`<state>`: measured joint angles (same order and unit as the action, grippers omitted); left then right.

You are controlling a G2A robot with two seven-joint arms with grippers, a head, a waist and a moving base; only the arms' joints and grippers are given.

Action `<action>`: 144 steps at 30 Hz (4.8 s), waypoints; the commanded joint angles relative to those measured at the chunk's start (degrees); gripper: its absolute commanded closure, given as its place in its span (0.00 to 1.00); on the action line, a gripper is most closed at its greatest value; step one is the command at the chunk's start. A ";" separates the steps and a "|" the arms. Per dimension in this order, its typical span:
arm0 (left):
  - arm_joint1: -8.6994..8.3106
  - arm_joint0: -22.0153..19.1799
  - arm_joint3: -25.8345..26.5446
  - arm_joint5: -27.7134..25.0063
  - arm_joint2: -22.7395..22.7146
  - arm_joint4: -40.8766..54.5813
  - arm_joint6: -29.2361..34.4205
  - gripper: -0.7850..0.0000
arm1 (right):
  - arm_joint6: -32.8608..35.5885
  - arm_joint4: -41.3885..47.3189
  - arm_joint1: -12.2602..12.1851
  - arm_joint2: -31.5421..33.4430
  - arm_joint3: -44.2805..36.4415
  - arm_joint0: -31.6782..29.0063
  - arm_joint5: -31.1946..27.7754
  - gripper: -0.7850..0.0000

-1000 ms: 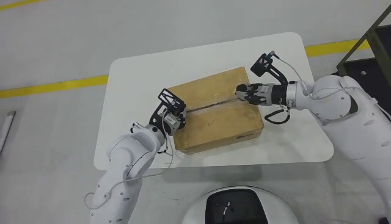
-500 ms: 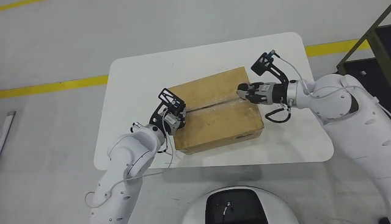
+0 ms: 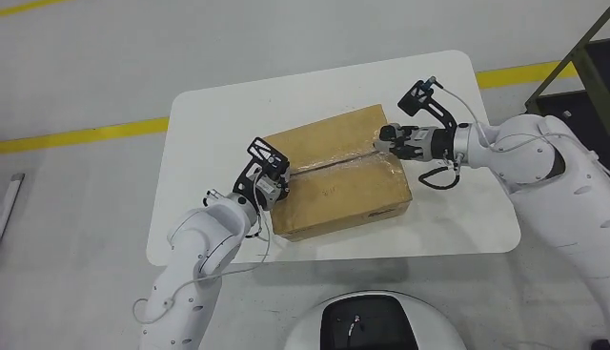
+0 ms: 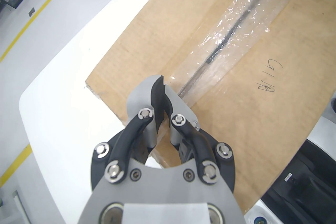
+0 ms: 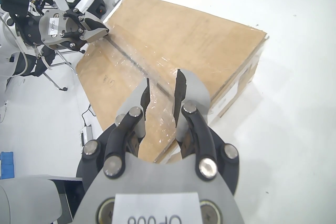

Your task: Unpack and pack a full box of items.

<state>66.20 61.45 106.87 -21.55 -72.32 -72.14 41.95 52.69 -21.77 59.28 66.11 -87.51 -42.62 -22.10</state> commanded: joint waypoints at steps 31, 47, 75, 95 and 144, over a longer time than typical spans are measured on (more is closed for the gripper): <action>-1.45 7.76 11.55 4.39 -12.38 2.91 1.70 0.00 | -27.41 0.20 -0.55 8.73 -9.10 -11.91 0.01 1.00; -2.31 15.93 14.53 7.27 -22.24 -0.45 0.28 0.00 | -30.01 -11.42 1.11 -3.79 -13.35 -12.86 -7.84 1.00; -2.31 15.93 14.53 7.27 -22.24 -0.45 0.28 0.00 | -41.05 -19.36 11.32 -24.80 4.99 0.81 3.54 1.00; -2.31 15.93 14.53 7.27 -22.24 -0.45 0.28 0.00 | -32.89 -22.38 7.75 -9.77 -3.48 -9.22 4.22 1.00; -2.45 19.39 15.23 11.04 -26.75 -2.54 -1.37 0.00 | -39.21 -24.29 11.62 -20.36 -0.97 -2.07 -3.69 1.00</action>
<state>63.75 80.87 122.12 -10.50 -99.10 -74.70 40.58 13.83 -46.01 70.44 47.04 -89.47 -45.83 -25.83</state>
